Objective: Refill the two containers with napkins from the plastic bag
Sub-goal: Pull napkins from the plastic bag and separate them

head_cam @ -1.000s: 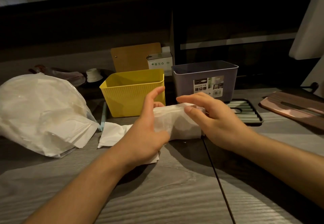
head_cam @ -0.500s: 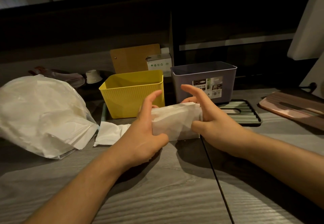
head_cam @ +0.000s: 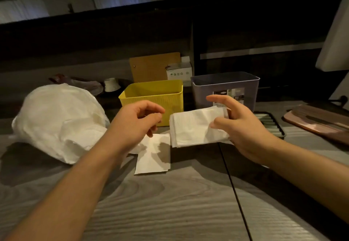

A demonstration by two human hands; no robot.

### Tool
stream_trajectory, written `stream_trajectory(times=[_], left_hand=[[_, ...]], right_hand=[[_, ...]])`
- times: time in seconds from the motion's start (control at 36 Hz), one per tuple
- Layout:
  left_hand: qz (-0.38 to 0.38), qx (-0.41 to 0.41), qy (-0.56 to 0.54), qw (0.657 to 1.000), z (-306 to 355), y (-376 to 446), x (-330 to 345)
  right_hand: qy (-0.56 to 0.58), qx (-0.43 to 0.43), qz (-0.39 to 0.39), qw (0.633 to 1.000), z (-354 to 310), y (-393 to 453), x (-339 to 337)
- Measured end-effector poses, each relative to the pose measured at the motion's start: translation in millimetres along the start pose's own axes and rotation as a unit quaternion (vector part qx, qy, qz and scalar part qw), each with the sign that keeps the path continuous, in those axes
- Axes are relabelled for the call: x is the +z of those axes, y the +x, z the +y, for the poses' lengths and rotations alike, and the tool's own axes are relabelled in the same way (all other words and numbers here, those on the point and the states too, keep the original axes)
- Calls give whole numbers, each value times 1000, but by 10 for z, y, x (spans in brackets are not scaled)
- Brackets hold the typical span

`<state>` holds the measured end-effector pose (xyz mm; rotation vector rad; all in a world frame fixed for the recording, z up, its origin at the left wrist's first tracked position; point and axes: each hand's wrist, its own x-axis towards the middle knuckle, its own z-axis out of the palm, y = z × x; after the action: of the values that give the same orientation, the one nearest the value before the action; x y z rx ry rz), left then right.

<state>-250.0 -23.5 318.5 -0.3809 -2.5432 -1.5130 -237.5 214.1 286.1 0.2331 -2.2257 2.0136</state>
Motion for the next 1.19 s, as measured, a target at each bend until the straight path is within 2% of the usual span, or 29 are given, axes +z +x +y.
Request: stream_trajectory(times=[0.06, 0.14, 0.19, 0.28, 0.42, 0.53, 0.67, 0.81, 0.89, 1.0, 1.11, 1.19], left_hand=[[-59, -2, 118, 991, 30, -15, -125], [-150, -29, 295, 943, 14, -131, -163], [-147, -45, 355, 922, -58, -200, -132], [-122, -56, 391, 911, -130, -218, -108], [-180, -87, 381, 903, -56, -51, -133], [-200, -105, 337, 914, -7, 40, -98], [-145, -104, 251, 952, -62, 99, -64], [-129, -107, 95, 981, 60, 193, -20], [-133, -95, 54, 985, 135, 220, 136], [-177, -102, -11, 979, 81, 155, 367], [-234, -107, -105, 961, 24, 138, 403], [-249, -104, -143, 952, -59, 103, 375]], right_hand=[[21, 33, -18, 999, 4, 20, -5], [-5, 64, -76, 995, 8, 3, 8], [-46, 60, -104, 992, -1, -18, 22], [-73, 44, -121, 989, -30, -56, 24], [-82, 41, -153, 984, -62, -92, 11], [-62, 51, -159, 984, -82, -89, 2], [-8, 70, -159, 985, -97, -60, -21], [93, 59, -238, 965, -144, -86, -109], [128, 45, -270, 953, -160, -104, -122], [-2, 22, -213, 977, -121, -90, -77], [-103, -8, -184, 978, -123, -93, -54], [-146, -35, -177, 973, -115, -99, -49]])
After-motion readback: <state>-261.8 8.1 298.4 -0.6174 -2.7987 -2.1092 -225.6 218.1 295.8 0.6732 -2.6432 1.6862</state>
